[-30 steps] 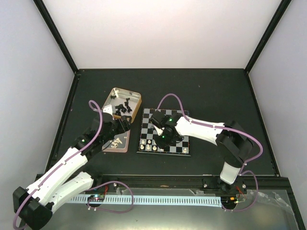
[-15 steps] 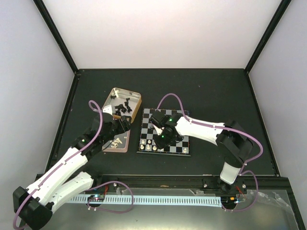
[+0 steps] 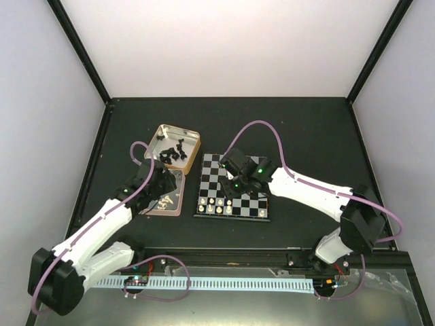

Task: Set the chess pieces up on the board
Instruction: Pick up the chess piece from the storage box, then place the chess piece on the chessboard.

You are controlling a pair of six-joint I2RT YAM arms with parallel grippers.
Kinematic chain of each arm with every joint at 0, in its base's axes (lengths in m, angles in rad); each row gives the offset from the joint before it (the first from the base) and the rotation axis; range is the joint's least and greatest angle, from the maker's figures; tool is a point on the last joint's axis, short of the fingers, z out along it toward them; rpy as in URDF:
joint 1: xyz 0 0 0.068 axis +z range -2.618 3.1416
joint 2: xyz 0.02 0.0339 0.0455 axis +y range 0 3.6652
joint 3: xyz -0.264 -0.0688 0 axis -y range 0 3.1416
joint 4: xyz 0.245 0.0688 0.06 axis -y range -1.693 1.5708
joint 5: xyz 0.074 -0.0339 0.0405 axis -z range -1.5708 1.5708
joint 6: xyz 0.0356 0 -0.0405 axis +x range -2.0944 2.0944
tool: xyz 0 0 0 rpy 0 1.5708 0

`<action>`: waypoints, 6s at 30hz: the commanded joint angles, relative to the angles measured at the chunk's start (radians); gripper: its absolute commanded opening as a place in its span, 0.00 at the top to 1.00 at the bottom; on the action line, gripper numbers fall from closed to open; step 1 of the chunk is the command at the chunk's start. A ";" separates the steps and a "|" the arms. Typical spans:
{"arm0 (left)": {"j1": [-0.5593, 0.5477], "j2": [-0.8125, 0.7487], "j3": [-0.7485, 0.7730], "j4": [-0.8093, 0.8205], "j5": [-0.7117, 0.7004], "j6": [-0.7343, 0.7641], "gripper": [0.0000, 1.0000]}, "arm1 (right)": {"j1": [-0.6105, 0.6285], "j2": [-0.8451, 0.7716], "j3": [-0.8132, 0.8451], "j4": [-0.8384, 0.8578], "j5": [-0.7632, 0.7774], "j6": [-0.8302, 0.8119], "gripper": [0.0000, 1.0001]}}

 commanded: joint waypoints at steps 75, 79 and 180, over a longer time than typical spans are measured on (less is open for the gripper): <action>0.004 0.076 -0.054 0.555 0.685 -0.808 0.85 | -0.011 -0.144 -0.229 0.659 -0.223 0.054 0.45; -0.011 0.082 -0.056 0.571 0.689 -0.825 0.85 | -0.010 -0.120 -0.212 0.656 -0.213 0.065 0.54; -0.013 -0.116 -0.009 0.200 0.206 -0.172 0.28 | -0.036 0.082 -0.116 -0.181 -0.085 -0.072 0.76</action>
